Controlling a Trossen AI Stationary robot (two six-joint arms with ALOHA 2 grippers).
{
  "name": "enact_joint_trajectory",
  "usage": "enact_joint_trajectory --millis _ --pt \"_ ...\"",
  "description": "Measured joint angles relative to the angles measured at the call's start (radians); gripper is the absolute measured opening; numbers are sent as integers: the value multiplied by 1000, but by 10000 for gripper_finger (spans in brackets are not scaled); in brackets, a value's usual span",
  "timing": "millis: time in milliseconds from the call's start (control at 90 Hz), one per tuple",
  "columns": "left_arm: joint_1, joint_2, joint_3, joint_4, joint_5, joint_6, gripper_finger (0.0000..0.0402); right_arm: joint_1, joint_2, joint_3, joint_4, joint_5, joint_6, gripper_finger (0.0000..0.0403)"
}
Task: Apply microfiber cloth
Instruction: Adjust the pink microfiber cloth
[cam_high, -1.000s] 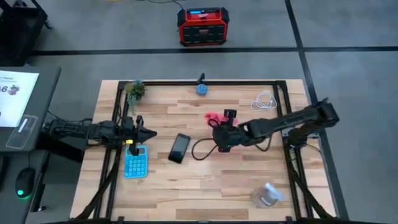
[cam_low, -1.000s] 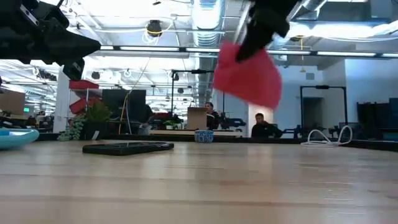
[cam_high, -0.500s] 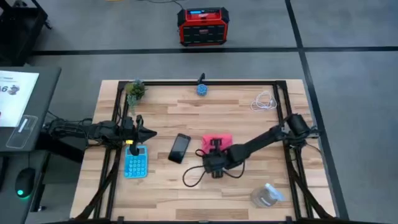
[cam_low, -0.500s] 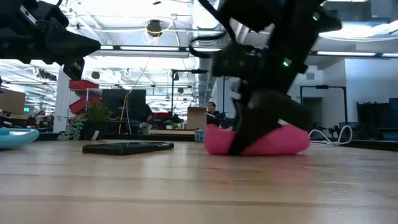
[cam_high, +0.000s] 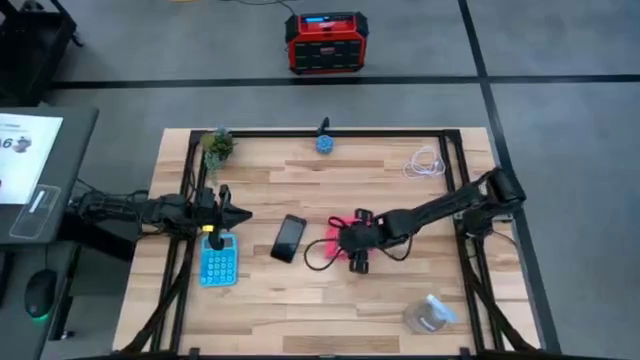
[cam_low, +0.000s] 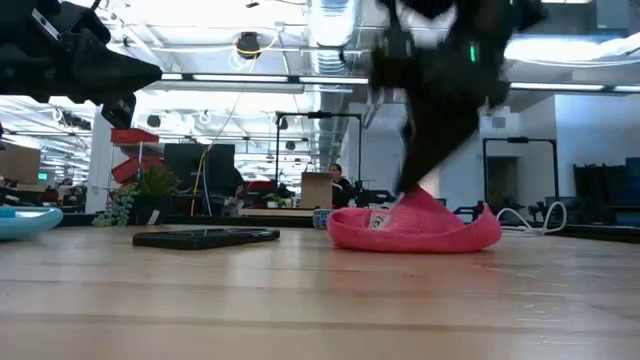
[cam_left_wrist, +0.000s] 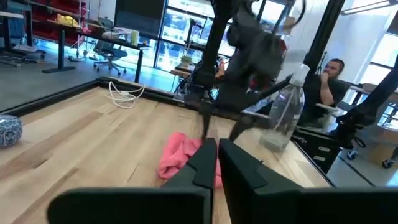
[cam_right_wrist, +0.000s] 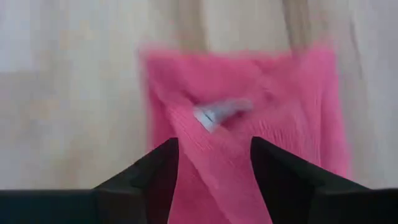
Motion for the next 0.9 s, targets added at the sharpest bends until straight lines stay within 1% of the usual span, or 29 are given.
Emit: enact_joint_trajectory --millis 44,78,178,233,378,511,544,578,644,733,767,800,900 --pt "0 0 0 0 0 0 0 2 -1 -29 37 25 32 183" --pt "0 0 0 0 0 1 0 3 -6 -39 60 21 53 178" --pt "0 0 0 0 0 -4 0 13 -31 -46 -17 -95 89 161" --pt "0 0 0 0 0 -8 0 30 -46 -46 -44 -139 92 151" --pt "0 0 0 0 1 -3 0 76 -131 -45 -111 -160 91 131" --pt "0 0 0 0 1 -2 0 93 -220 -45 -98 -121 90 127" --pt "0 0 0 0 1 -2 0 95 -238 -45 -89 -82 92 126" --pt "0 0 0 -1 1 -2 0 97 -247 -44 -86 -21 102 126" --pt "0 1 0 0 1 -2 0 83 -237 -43 -76 73 127 126" --pt "0 2 0 -1 1 -2 0 42 -179 -44 -66 81 149 126" --pt "0 2 0 -1 1 -2 0 31 -153 -45 -62 57 153 126" --pt "0 5 0 -1 1 -2 0 25 -124 -45 -56 3 149 126" --pt "0 11 0 0 1 -2 0 42 -58 -45 -77 -237 117 126"
